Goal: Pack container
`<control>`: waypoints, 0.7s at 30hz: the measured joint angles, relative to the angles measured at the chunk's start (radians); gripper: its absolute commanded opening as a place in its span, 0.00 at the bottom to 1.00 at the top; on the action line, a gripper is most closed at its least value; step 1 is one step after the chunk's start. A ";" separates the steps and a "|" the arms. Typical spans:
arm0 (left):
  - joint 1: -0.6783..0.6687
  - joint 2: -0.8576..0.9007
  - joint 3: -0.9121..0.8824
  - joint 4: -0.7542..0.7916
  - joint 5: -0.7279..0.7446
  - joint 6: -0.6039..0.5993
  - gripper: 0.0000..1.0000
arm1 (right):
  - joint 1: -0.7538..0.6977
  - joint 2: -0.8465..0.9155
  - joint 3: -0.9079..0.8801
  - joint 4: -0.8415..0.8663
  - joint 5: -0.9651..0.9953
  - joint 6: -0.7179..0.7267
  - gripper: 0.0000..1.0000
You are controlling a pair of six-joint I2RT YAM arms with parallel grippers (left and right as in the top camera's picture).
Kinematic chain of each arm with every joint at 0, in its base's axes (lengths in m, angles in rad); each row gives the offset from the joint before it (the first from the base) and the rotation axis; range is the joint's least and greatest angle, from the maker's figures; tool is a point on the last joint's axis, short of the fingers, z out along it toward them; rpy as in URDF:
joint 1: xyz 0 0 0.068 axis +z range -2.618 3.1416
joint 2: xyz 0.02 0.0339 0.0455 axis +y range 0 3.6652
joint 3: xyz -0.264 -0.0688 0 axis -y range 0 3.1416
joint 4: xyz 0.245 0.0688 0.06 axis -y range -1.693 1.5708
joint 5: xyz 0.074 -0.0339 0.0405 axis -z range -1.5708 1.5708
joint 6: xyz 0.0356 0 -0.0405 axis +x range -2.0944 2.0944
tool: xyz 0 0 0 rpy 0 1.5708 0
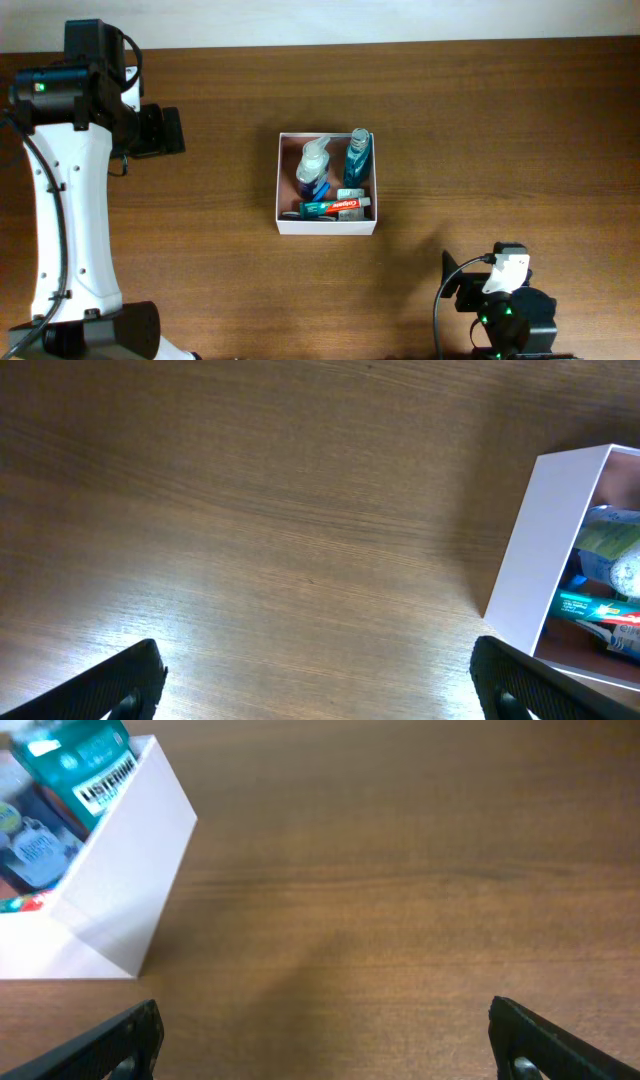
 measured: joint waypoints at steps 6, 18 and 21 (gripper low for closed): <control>0.000 0.000 0.000 0.000 0.000 0.000 1.00 | 0.000 -0.002 -0.035 0.017 -0.003 0.001 0.99; 0.000 0.000 0.000 0.000 0.000 0.000 1.00 | 0.000 -0.002 -0.055 0.027 -0.003 0.000 0.99; 0.000 0.000 0.000 0.000 0.000 0.000 1.00 | 0.000 -0.002 -0.055 0.028 -0.003 0.000 0.99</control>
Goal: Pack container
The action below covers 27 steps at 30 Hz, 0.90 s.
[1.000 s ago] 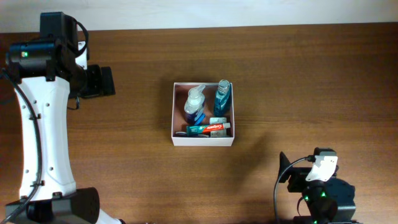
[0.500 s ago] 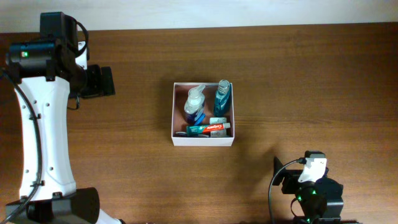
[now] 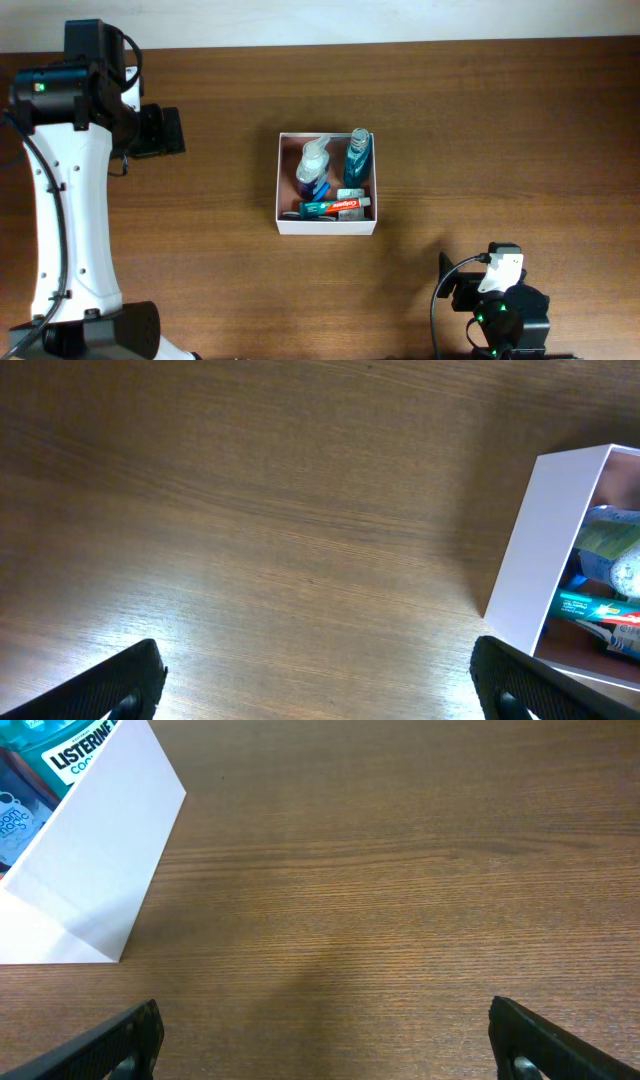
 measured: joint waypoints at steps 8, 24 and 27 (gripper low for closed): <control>0.000 0.000 0.000 0.000 0.000 0.000 1.00 | 0.000 0.000 0.000 0.000 0.000 0.000 0.99; -0.023 -0.003 0.000 0.000 0.000 0.000 1.00 | 0.000 0.000 0.000 0.000 0.000 0.000 0.99; -0.064 -0.029 -0.003 0.001 0.000 0.000 1.00 | 0.000 0.000 0.000 0.000 0.000 0.000 0.99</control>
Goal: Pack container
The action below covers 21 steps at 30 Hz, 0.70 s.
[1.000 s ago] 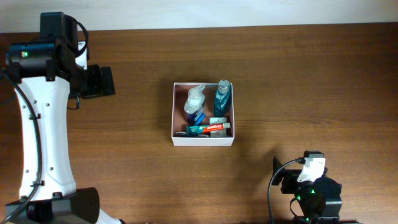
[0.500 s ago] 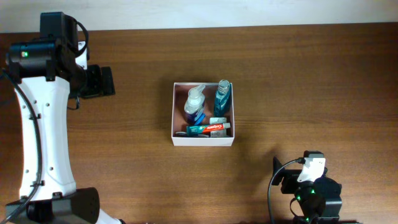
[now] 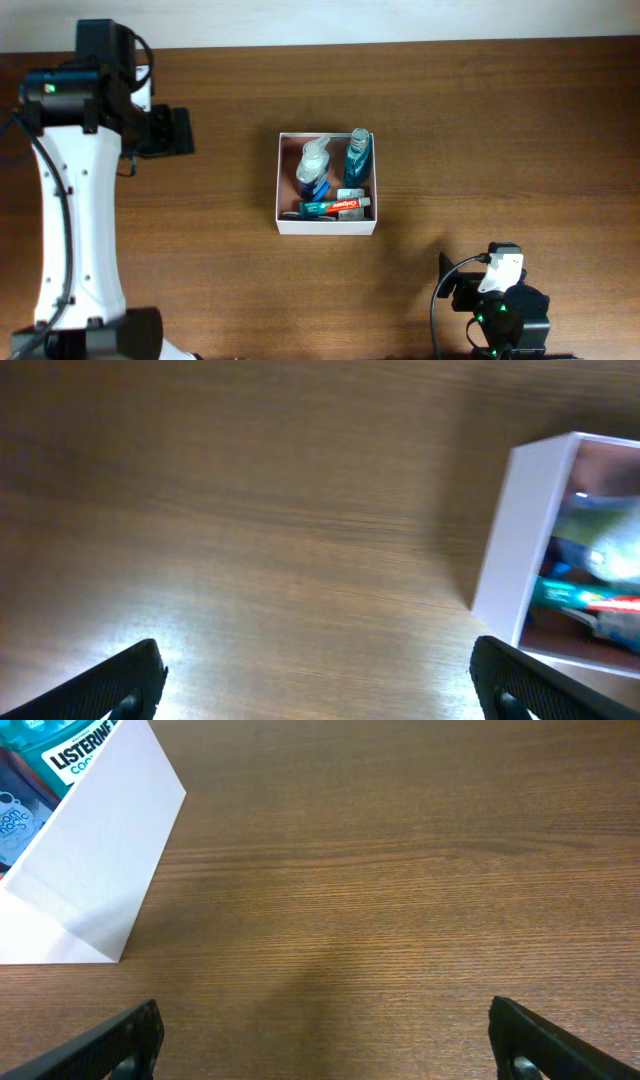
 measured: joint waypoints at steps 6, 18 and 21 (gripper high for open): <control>-0.090 -0.170 -0.090 0.079 -0.055 0.021 1.00 | 0.000 0.000 0.000 0.001 0.000 0.000 0.99; -0.077 -0.879 -0.905 0.863 -0.087 0.069 1.00 | 0.000 -0.003 0.000 0.004 0.000 0.000 0.99; -0.054 -1.046 -1.142 0.954 -0.080 0.071 1.00 | 0.000 -0.003 0.000 0.004 0.000 0.000 0.99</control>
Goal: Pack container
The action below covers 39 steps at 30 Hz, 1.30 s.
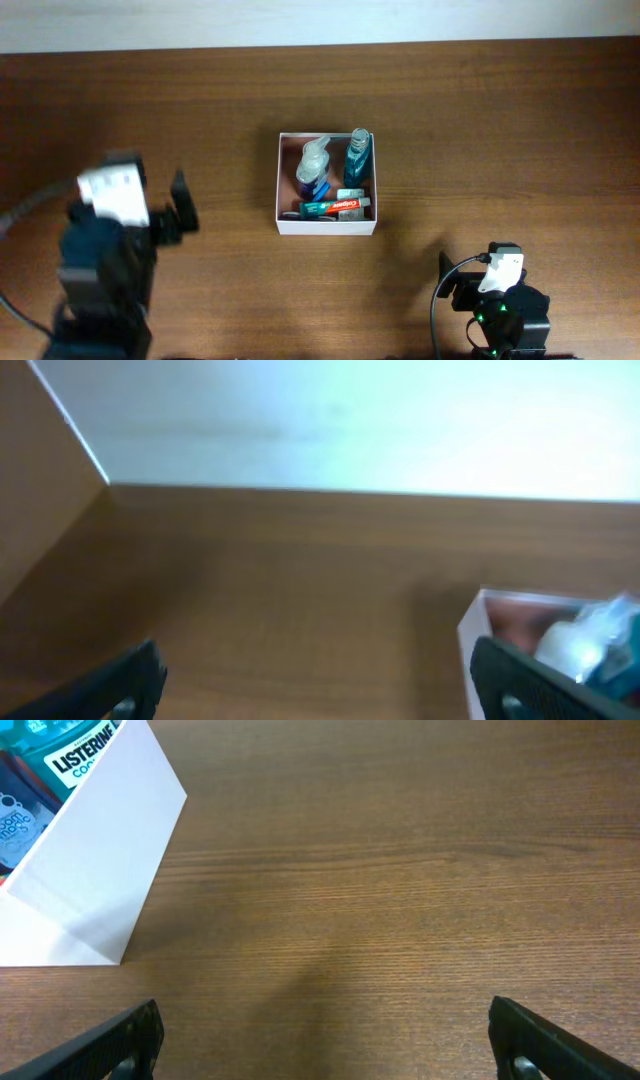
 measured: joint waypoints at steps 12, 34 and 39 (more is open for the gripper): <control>0.015 -0.438 -0.550 0.094 0.070 0.001 1.00 | 0.000 0.000 0.000 -0.001 0.000 0.000 0.99; 0.015 -0.650 -0.769 0.166 0.082 0.001 1.00 | 0.000 0.000 0.000 0.000 0.000 0.001 0.99; 0.015 -0.652 -0.769 0.175 0.082 0.001 1.00 | 0.000 0.000 0.000 0.000 0.000 0.000 0.99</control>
